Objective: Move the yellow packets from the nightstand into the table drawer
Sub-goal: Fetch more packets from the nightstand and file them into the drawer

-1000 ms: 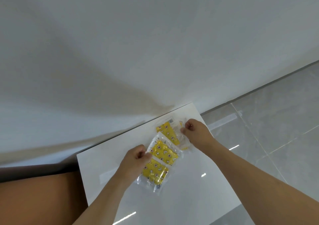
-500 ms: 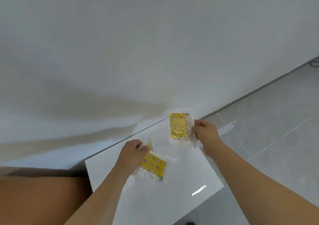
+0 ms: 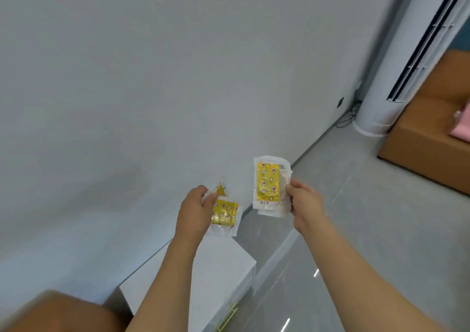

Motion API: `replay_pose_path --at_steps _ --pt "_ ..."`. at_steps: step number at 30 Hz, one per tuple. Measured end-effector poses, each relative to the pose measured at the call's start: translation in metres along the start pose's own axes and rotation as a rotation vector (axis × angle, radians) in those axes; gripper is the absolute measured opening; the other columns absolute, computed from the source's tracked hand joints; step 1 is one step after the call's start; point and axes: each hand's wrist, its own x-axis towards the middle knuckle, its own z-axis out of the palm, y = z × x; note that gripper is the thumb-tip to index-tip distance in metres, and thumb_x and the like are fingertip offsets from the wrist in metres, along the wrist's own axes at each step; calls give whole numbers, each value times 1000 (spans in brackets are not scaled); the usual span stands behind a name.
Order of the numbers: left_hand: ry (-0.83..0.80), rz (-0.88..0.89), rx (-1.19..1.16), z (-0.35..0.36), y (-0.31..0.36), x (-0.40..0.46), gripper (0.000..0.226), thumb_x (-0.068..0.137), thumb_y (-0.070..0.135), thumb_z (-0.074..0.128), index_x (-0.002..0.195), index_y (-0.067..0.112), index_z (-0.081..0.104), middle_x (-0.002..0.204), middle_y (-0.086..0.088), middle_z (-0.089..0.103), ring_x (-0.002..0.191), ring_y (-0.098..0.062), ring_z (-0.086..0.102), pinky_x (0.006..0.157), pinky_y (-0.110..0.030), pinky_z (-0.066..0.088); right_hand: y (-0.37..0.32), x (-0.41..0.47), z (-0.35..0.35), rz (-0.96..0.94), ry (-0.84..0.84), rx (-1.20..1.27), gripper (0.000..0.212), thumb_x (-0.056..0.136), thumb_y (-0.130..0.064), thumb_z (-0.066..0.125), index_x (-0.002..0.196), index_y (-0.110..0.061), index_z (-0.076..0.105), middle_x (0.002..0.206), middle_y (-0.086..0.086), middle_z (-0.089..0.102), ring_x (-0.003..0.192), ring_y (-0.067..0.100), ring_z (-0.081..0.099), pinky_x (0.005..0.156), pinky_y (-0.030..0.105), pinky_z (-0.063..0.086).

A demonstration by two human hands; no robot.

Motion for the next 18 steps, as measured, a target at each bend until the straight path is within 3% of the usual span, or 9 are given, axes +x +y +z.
replay_pose_path --at_steps 5,8,10,18 --pt "14 61 -92 56 95 -72 25 98 30 55 80 14 53 75 -3 60 66 -17 55 57 -30 42 -61 -33 -122 -79 17 102 29 94 4 53 117 -10 64 107 10 70 94 24 66 68 29 54" --pt "56 60 -204 98 150 -112 22 97 32 55 83 14 58 81 -5 65 73 -22 65 63 -39 52 -86 -45 -199 -112 56 122 29 94 3 53 118 -9 63 110 12 70 101 28 68 78 37 56" --pt "58 60 -255 124 184 -137 20 97 31 55 86 15 60 82 -2 67 73 -18 67 63 -37 54 -97 -55 -244 -116 94 130 30 94 3 53 119 -10 64 110 11 71 102 29 68 84 39 56" --pt "-113 107 -314 207 274 -224 20 95 28 61 83 12 63 78 -1 70 69 -18 69 63 -35 56 -111 -92 -406 -120 224 226 29 94 5 52 116 -9 65 105 12 72 92 27 70 70 35 57"
